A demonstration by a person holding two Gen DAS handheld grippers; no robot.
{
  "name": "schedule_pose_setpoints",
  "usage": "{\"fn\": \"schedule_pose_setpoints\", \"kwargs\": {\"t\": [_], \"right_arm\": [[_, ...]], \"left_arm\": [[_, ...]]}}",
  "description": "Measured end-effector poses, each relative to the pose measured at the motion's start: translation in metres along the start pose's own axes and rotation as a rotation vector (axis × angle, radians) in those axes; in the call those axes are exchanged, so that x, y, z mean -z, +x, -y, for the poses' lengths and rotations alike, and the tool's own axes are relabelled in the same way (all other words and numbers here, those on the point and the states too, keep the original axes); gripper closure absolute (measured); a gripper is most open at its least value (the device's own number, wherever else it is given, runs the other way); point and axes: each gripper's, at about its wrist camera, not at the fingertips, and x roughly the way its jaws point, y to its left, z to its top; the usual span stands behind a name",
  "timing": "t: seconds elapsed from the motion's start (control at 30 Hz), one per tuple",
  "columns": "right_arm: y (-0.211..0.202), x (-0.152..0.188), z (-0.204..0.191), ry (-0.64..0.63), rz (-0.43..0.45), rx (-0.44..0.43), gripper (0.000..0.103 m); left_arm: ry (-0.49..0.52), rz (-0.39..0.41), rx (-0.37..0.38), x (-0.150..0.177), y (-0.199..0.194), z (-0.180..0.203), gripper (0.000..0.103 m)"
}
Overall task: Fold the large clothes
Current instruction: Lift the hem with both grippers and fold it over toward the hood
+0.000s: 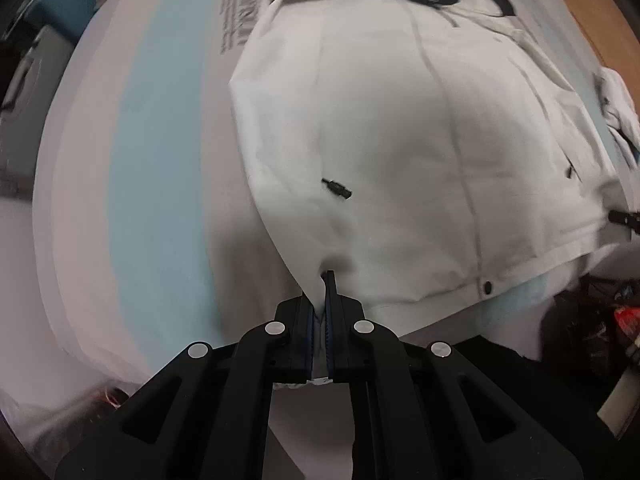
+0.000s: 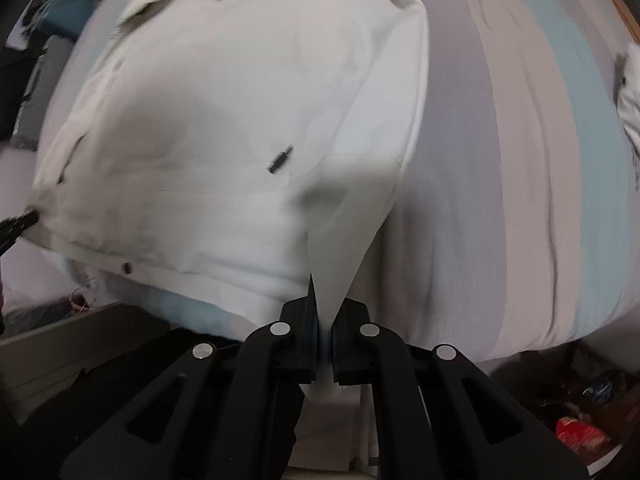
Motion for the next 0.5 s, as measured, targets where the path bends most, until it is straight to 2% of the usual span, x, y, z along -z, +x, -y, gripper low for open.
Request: {"fn": "schedule_pose_setpoints", "kwargs": {"t": [0.17, 0.2, 0.3, 0.5], "right_arm": [[-0.026, -0.010, 0.000, -0.008, 0.009, -0.029, 0.099], [-0.035, -0.007, 0.016, -0.012, 0.007, -0.034, 0.099], [-0.039, -0.015, 0.024, 0.007, -0.016, -0.056, 0.099], [-0.050, -0.052, 0.037, -0.016, -0.052, -0.108, 0.099]], "left_arm": [[-0.004, 0.001, 0.046, -0.010, -0.015, -0.022, 0.100], [-0.003, -0.006, 0.050, -0.011, -0.014, -0.028, 0.100], [-0.009, -0.030, 0.068, -0.017, -0.016, -0.029, 0.100], [0.010, -0.071, 0.044, -0.038, -0.023, -0.021, 0.100]]}}
